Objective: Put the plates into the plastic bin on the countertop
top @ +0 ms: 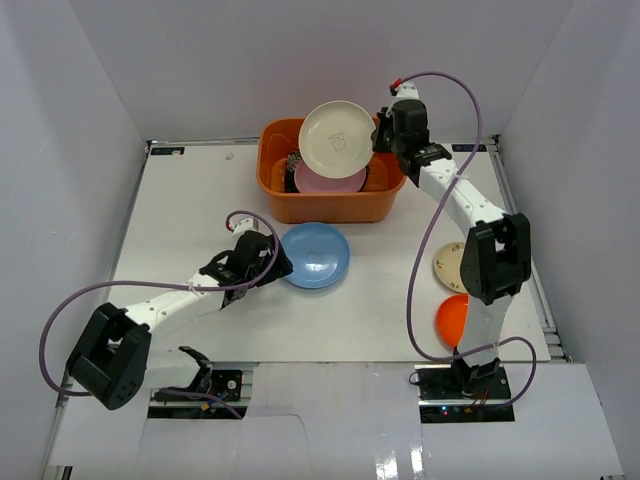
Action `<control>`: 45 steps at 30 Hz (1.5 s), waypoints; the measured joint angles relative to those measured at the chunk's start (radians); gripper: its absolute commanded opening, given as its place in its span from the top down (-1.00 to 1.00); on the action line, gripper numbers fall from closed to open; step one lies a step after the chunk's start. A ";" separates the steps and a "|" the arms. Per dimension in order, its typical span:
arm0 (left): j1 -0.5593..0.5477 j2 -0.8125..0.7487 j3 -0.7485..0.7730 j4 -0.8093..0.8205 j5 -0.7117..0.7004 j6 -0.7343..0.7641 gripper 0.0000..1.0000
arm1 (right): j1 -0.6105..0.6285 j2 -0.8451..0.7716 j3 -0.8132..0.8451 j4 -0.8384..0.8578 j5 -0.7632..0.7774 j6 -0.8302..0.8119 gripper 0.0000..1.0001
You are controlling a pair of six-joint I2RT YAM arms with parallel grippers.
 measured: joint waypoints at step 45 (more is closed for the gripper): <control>-0.050 -0.156 0.428 -0.097 0.148 0.215 1.00 | -0.039 -0.700 -0.441 0.122 -0.085 -0.002 0.84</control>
